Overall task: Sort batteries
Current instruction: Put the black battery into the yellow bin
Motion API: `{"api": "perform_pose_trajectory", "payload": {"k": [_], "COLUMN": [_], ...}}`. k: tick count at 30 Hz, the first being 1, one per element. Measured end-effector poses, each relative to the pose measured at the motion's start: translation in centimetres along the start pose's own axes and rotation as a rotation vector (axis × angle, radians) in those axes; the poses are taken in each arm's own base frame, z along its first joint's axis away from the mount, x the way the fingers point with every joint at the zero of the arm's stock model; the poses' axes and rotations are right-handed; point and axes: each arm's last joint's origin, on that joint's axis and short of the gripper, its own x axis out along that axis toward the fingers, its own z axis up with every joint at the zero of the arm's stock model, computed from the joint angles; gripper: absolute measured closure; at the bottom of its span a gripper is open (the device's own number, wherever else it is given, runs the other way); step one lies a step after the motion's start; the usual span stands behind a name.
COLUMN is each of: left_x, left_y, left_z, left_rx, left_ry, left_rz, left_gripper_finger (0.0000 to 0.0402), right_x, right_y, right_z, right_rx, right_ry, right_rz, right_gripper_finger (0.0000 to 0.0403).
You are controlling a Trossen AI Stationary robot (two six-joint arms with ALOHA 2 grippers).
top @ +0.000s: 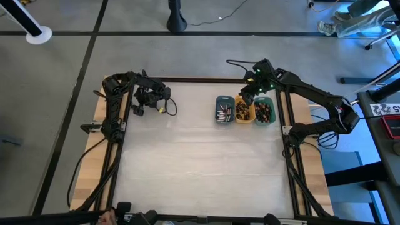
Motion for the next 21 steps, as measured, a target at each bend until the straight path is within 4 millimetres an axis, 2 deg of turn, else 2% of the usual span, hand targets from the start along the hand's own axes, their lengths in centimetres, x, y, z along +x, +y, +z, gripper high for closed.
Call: {"api": "perform_pose_trajectory", "payload": {"k": [16, 21], "left_x": [0.05, -0.16], "left_y": [0.00, 0.05], "left_z": [-0.03, -0.23], "left_rx": [-0.023, 0.027], "left_ry": [0.001, 0.027], "left_rz": [-0.005, 0.003], "left_gripper_finger": [0.0091, 0.0091], "right_x": [0.00, 0.00], "right_y": [0.00, 0.02], "right_z": [-0.01, -0.10], "right_rx": [0.000, 0.003], "right_ry": [0.001, 0.010], "right_rz": [0.000, 0.001], "right_gripper_finger": [0.0281, 0.0281]}}
